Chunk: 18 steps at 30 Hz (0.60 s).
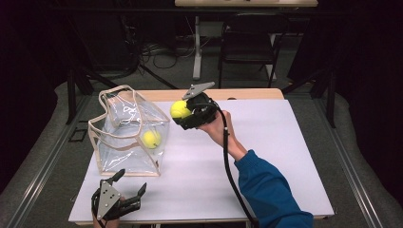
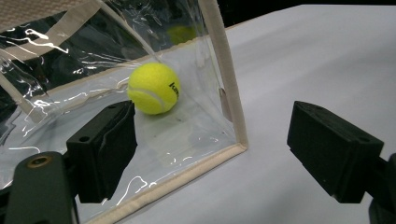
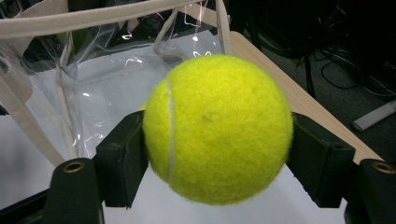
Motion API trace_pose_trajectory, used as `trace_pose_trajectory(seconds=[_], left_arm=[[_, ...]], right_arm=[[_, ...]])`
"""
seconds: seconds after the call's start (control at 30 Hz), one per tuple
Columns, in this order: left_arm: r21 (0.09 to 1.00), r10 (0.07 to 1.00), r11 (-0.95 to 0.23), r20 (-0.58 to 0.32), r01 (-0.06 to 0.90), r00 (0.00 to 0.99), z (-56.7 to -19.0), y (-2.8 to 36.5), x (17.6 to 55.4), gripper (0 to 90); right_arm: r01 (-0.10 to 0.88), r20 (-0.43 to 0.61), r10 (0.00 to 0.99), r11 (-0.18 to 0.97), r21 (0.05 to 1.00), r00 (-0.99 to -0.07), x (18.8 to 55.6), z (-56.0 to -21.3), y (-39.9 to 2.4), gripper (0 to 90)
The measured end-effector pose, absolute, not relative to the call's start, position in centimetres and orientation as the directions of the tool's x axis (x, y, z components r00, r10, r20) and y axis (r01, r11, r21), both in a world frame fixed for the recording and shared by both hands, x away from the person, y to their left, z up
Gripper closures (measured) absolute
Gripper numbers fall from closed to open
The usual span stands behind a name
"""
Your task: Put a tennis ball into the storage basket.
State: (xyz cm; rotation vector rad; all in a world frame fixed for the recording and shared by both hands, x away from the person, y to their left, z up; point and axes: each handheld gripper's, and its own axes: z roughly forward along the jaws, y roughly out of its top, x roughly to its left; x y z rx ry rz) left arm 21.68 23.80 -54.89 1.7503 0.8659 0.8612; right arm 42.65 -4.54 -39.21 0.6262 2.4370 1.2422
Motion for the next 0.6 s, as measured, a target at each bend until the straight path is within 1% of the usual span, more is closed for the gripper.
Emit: trace_pose_trajectory(seconds=[0.6], left_arm=[[0.945, 0.851, -0.281, 0.164, 0.169, 0.499, -54.9, 23.8, 21.7, 16.0]], right_arm=[[0.214, -0.105, 0.508, 0.530, 0.821, -0.855, 42.8, -38.1, -3.4, 26.5]])
